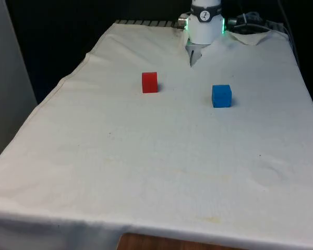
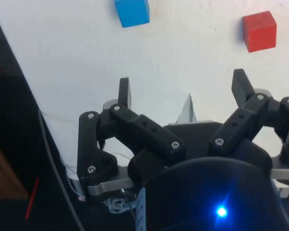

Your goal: Stack the two cubes.

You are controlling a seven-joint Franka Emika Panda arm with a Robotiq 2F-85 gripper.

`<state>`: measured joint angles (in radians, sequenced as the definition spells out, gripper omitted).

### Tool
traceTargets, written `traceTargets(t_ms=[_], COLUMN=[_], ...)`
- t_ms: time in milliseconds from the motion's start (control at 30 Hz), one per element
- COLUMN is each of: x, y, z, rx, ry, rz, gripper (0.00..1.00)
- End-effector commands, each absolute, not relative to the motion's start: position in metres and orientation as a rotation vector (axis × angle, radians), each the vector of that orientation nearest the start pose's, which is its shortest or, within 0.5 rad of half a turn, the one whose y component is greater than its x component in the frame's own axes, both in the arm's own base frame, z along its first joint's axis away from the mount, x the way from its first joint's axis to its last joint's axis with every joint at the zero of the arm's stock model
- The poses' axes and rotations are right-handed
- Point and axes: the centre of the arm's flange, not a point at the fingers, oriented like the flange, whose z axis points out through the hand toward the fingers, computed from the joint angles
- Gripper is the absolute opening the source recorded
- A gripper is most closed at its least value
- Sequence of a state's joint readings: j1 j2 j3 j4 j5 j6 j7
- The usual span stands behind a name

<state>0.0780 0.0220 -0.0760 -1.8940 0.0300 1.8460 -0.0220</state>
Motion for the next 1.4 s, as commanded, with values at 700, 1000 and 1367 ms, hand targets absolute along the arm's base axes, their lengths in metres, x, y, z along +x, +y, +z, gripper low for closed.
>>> traceTargets(t_ms=[700, 1000, 1367], x=[0.513, 0.501, 0.489], y=[0.01, 0.009, 0.01], z=[0.485, 0.481, 0.475], rx=[-3.109, -3.103, -3.096], ry=[-0.049, -0.084, -0.173], rz=[0.035, 0.045, 0.048], gripper=[1.0, 1.0, 1.0])
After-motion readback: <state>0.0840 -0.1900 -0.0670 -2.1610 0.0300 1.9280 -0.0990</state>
